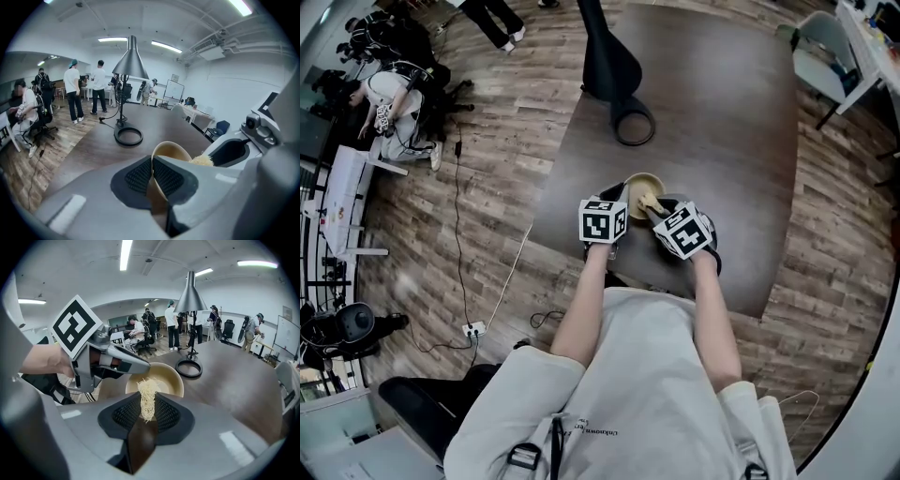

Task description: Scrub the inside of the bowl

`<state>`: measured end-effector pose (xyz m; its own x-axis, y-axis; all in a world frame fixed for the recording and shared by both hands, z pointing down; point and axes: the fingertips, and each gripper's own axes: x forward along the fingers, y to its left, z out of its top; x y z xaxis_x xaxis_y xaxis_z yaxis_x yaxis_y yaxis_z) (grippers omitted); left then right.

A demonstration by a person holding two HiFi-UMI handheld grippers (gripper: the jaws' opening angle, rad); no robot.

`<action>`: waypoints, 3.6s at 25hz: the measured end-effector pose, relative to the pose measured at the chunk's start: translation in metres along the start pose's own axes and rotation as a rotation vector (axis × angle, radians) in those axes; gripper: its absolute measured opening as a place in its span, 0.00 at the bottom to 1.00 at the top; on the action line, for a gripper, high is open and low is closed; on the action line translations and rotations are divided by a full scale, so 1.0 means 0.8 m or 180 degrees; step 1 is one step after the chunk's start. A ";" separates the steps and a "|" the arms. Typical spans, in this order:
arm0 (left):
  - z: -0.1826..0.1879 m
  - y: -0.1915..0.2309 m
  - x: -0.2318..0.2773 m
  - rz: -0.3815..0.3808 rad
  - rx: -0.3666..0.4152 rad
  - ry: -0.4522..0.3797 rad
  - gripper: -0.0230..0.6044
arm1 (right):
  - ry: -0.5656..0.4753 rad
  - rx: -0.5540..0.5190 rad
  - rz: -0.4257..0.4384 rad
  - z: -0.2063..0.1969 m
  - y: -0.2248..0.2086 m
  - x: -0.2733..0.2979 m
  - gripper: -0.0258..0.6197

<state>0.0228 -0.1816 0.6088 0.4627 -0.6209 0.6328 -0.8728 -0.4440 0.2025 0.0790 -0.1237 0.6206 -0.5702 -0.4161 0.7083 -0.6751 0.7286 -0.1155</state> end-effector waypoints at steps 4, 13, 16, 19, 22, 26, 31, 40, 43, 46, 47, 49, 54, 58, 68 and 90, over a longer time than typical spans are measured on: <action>-0.002 -0.009 0.001 -0.0044 -0.0010 -0.0014 0.06 | -0.0087 0.0064 0.0133 0.001 0.010 0.001 0.20; -0.016 -0.035 0.008 -0.0295 -0.0158 0.0063 0.06 | -0.0291 0.0339 0.0165 0.000 0.004 -0.005 0.20; -0.018 -0.047 0.015 -0.0365 -0.0107 0.0110 0.06 | -0.0356 0.0477 0.0117 -0.003 -0.009 -0.009 0.20; -0.022 -0.056 0.017 -0.0438 -0.0037 0.0158 0.06 | -0.0436 0.0574 0.0014 -0.005 -0.018 -0.013 0.20; -0.026 -0.065 0.017 -0.0488 0.0034 0.0191 0.06 | -0.0512 0.0648 -0.0119 -0.006 -0.027 -0.019 0.20; -0.026 -0.076 0.018 -0.0560 0.0146 0.0233 0.06 | -0.0588 0.0695 -0.0291 -0.005 -0.041 -0.027 0.20; -0.023 -0.084 0.014 -0.0611 0.0279 0.0201 0.06 | -0.0693 0.0700 -0.0470 -0.002 -0.051 -0.037 0.20; -0.013 -0.071 0.008 -0.0467 0.0335 0.0097 0.06 | -0.0672 0.0604 -0.0576 0.001 -0.057 -0.038 0.21; -0.016 -0.069 0.007 -0.0448 0.0305 0.0093 0.06 | -0.0635 0.0602 -0.0587 -0.005 -0.057 -0.037 0.21; -0.018 -0.062 0.006 -0.0413 0.0272 0.0079 0.06 | -0.0571 0.0538 -0.0610 -0.010 -0.057 -0.035 0.21; -0.019 -0.059 0.006 -0.0398 0.0250 0.0072 0.06 | -0.0544 0.0519 -0.0617 -0.012 -0.057 -0.034 0.21; -0.019 -0.052 0.005 -0.0359 0.0200 0.0049 0.06 | -0.0476 0.0504 -0.0618 -0.019 -0.058 -0.033 0.21; -0.011 -0.031 0.001 -0.0206 0.0101 -0.0047 0.06 | -0.0376 0.0465 -0.0501 -0.022 -0.051 -0.026 0.21; -0.003 -0.024 -0.002 -0.0140 0.0086 -0.0110 0.06 | -0.0315 0.0414 -0.0376 -0.014 -0.040 -0.018 0.21; 0.006 -0.029 -0.004 -0.0173 0.0118 -0.0176 0.07 | -0.0371 0.0303 -0.0079 0.005 -0.011 -0.011 0.21; -0.030 -0.119 0.016 0.0108 0.2873 -0.0026 0.05 | -0.1282 0.1212 -0.0267 0.030 -0.070 -0.077 0.21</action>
<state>0.1081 -0.1320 0.6159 0.4429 -0.6459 0.6218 -0.4338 -0.7613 -0.4818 0.1406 -0.1518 0.5668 -0.5907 -0.6934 0.4126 -0.8046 0.4673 -0.3664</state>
